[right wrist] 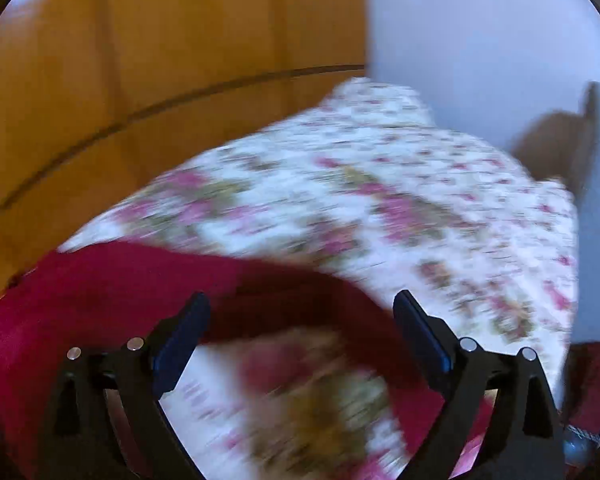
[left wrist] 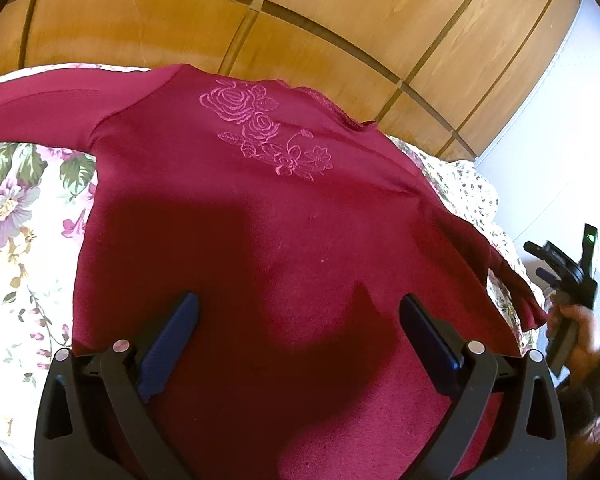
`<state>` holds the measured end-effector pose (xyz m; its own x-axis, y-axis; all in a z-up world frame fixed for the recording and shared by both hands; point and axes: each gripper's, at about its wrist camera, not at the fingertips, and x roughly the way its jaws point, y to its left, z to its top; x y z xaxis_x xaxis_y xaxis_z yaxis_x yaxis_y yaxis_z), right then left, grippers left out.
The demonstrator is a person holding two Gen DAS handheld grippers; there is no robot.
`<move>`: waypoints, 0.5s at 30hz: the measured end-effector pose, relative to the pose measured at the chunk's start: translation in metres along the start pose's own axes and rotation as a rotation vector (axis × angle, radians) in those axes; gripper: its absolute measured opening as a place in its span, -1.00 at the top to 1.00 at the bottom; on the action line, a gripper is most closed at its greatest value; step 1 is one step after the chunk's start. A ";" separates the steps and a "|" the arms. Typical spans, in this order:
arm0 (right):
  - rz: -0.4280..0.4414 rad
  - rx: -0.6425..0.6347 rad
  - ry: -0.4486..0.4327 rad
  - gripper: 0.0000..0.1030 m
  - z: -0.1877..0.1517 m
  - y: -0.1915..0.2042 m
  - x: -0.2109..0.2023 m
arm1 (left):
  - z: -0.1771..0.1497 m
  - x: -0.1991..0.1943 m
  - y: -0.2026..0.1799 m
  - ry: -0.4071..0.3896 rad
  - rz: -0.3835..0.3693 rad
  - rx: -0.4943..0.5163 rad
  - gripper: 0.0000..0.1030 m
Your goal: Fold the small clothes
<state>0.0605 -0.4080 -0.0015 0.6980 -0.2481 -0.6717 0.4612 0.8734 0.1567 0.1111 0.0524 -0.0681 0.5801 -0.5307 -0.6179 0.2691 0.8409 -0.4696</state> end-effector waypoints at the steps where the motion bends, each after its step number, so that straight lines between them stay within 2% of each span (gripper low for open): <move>1: 0.036 0.035 0.029 -0.54 -0.007 -0.002 -0.001 | 0.000 -0.001 0.000 -0.001 0.000 -0.001 -0.92; 4: 0.145 0.202 0.151 -0.49 -0.030 -0.022 0.003 | -0.001 -0.005 0.001 -0.009 -0.009 -0.012 -0.92; 8: 0.150 0.402 0.215 -0.50 -0.052 -0.057 0.007 | -0.001 -0.007 0.002 -0.012 -0.015 -0.019 -0.92; 9: 0.165 0.461 0.216 -0.58 -0.055 -0.065 0.009 | -0.001 -0.007 0.002 -0.011 -0.014 -0.017 -0.92; 10: 0.186 0.545 0.202 -0.76 -0.058 -0.077 0.009 | -0.001 -0.006 0.001 -0.010 -0.012 -0.016 -0.92; 13: 0.236 0.722 0.135 -0.80 -0.059 -0.104 0.011 | -0.001 -0.006 0.001 -0.011 -0.012 -0.018 -0.92; 15: 0.211 0.815 0.061 -0.79 -0.058 -0.122 0.009 | -0.001 -0.006 0.001 -0.010 -0.011 -0.017 -0.92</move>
<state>-0.0217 -0.4928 -0.0685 0.7937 -0.0702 -0.6043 0.5921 0.3174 0.7408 0.1072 0.0561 -0.0653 0.5850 -0.5388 -0.6063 0.2626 0.8330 -0.4869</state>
